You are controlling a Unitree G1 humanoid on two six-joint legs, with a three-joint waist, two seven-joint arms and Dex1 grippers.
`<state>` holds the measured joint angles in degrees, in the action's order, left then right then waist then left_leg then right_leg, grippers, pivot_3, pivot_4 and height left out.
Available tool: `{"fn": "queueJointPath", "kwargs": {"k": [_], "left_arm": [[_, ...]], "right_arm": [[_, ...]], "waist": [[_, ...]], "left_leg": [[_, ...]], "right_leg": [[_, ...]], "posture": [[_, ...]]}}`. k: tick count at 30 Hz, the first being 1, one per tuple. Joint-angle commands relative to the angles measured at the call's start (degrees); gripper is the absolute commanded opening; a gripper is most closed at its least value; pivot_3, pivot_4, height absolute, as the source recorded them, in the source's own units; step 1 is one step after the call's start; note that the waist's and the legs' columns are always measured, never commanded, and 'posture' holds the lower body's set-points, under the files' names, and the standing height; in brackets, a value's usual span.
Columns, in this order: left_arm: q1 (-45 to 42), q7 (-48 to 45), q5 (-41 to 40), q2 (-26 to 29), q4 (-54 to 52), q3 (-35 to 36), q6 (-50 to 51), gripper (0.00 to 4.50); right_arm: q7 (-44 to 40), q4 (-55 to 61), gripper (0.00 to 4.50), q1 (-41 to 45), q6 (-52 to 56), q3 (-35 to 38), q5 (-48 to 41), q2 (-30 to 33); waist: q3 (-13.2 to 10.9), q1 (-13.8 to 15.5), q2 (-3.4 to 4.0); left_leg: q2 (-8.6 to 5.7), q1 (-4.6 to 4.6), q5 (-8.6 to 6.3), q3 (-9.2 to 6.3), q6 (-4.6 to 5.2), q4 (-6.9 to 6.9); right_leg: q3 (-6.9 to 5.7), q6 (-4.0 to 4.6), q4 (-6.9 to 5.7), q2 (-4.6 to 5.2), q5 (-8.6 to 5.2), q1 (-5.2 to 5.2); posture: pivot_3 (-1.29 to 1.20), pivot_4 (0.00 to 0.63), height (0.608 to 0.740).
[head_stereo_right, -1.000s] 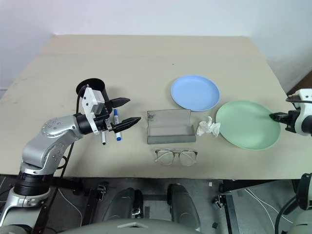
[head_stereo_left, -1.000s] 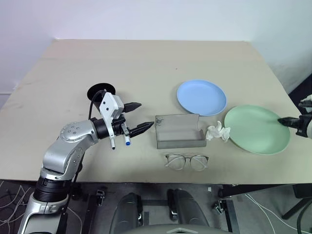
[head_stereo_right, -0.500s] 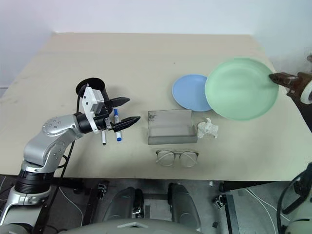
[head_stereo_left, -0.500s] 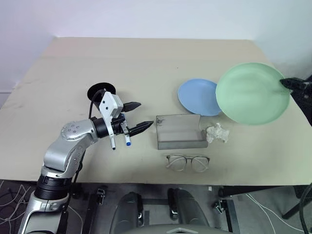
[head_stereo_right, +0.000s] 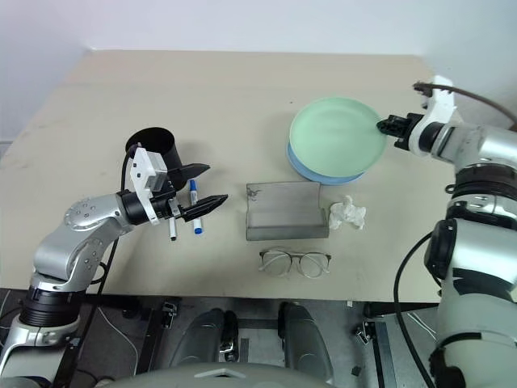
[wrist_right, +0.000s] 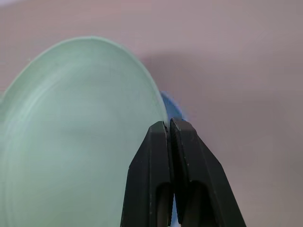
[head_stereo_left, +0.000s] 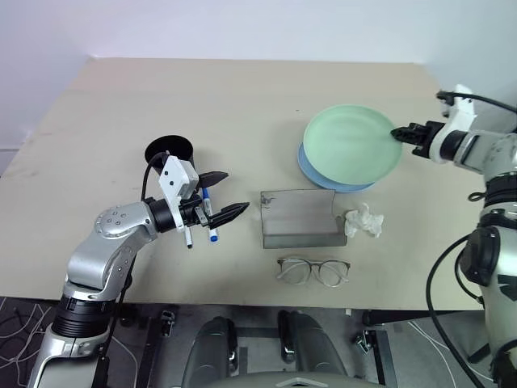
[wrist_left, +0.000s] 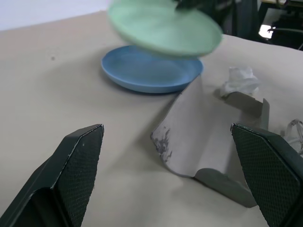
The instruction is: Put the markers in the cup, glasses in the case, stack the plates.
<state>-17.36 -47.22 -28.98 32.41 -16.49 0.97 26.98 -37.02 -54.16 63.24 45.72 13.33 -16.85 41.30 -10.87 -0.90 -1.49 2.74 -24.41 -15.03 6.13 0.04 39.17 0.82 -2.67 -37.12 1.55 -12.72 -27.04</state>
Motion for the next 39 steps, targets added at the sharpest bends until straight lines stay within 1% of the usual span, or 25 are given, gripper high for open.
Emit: {"fn": "queueJointPath", "kwargs": {"k": [1,4,8,12,18,22,25,26,32,35,37,39], "left_arm": [[0.91,-0.12,0.36,0.47,-1.91,1.18,-1.89,4.50],[2.00,-0.42,0.61,0.54,-1.89,1.16,-2.77,4.50],[2.97,-0.57,1.01,0.61,-1.38,1.57,-3.92,4.50],[3.68,-0.20,1.11,0.32,-1.86,1.30,-4.27,4.50],[3.18,0.35,0.94,0.04,-2.33,0.93,-3.82,4.50],[2.62,0.51,0.93,-0.01,-2.33,0.73,-3.53,4.50],[2.34,0.51,1.18,-0.06,-2.10,0.48,-3.64,4.50],[2.30,0.51,1.16,-0.09,-2.12,0.45,-3.61,4.50],[2.29,0.56,1.23,-0.26,-2.06,0.37,-3.77,4.50],[2.09,0.79,1.12,-0.36,-2.23,0.44,-3.65,4.50],[1.80,1.07,0.86,-0.45,-2.37,0.69,-3.41,4.50],[1.59,1.26,0.55,-0.39,-2.56,0.94,-3.01,4.50]], "right_arm": [[2.47,-3.76,0.03,2.41,-6.42,-1.13,2.84,-1.31],[3.90,-7.89,0.03,2.81,-10.61,-2.01,4.77,-2.68],[3.30,-10.98,0.03,3.14,-12.93,-3.47,7.00,-2.84],[2.50,-11.98,0.03,3.31,-13.67,-3.58,7.64,-2.98],[5.40,-13.49,0.03,4.08,-15.58,-2.03,7.38,-3.85],[4.05,-13.69,0.03,4.29,-15.29,-2.78,7.91,-3.83],[3.06,-13.53,0.70,4.33,-15.08,-3.30,8.28,-3.99],[2.66,-13.38,1.00,4.40,-14.99,-3.43,8.30,-4.09],[-0.21,-11.12,3.07,5.03,-15.45,-4.08,8.73,-4.15],[-4.11,-5.21,4.03,4.43,-17.61,-5.90,10.08,-1.40],[-8.38,0.53,4.03,3.23,-18.44,-6.15,9.39,1.07],[-16.17,9.18,4.03,-0.64,-17.89,-6.28,7.10,3.93]], "waist": [[0.00,-0.04,0.00],[0.00,-0.07,0.00],[0.00,-0.20,0.00],[0.00,-0.23,0.01],[0.00,-0.22,0.01],[0.00,-0.22,0.01],[0.00,-0.23,0.01],[0.00,-0.22,0.01],[0.00,-0.28,0.02],[-0.02,-0.25,0.05],[-0.05,-0.20,0.10],[-0.05,0.33,0.11]], "left_leg": [[-0.01,-0.05,0.00,0.01,0.00,0.00],[-0.01,-0.07,-0.01,0.04,0.01,0.00],[-0.01,-0.03,0.00,0.05,0.01,0.02],[0.00,-0.01,0.00,0.05,0.01,0.02],[0.00,-0.01,0.00,0.05,0.01,0.02],[0.00,-0.01,0.00,0.06,0.01,0.03],[0.00,0.00,0.00,0.05,0.01,0.03],[0.00,0.00,0.00,0.06,0.01,0.03],[0.00,0.01,0.00,0.06,0.01,0.03],[0.00,0.01,0.00,0.06,0.01,0.04],[0.00,-0.01,0.00,0.07,0.01,0.04],[0.00,-0.03,0.00,0.05,0.01,0.03]], "right_leg": [[0.00,0.00,0.00,0.01,0.00,-0.04],[0.00,-0.02,0.01,0.01,0.00,-0.06],[0.01,-0.03,-0.02,0.01,0.01,-0.05],[0.01,-0.03,-0.06,0.00,0.01,-0.05],[0.01,-0.03,-0.06,-0.01,0.01,-0.04],[0.02,-0.03,-0.07,0.00,0.01,-0.04],[0.01,-0.03,-0.08,-0.01,0.01,-0.04],[0.01,-0.03,-0.08,-0.01,0.02,-0.04],[0.02,-0.04,-0.09,-0.01,0.02,-0.04],[0.02,-0.04,-0.10,-0.01,0.02,-0.04],[0.02,-0.04,-0.10,0.00,0.02,-0.06],[0.01,-0.06,-0.09,0.01,0.02,-0.07]], "posture": [[0.00,0.150,0.701],[0.00,0.150,0.701],[0.00,0.150,0.701],[0.00,0.150,0.701],[0.00,0.150,0.701],[0.00,0.150,0.701],[0.00,0.150,0.701],[0.00,0.150,0.701],[0.00,0.150,0.701],[0.00,0.150,0.701],[0.00,0.150,0.701],[0.00,0.150,0.701]]}}
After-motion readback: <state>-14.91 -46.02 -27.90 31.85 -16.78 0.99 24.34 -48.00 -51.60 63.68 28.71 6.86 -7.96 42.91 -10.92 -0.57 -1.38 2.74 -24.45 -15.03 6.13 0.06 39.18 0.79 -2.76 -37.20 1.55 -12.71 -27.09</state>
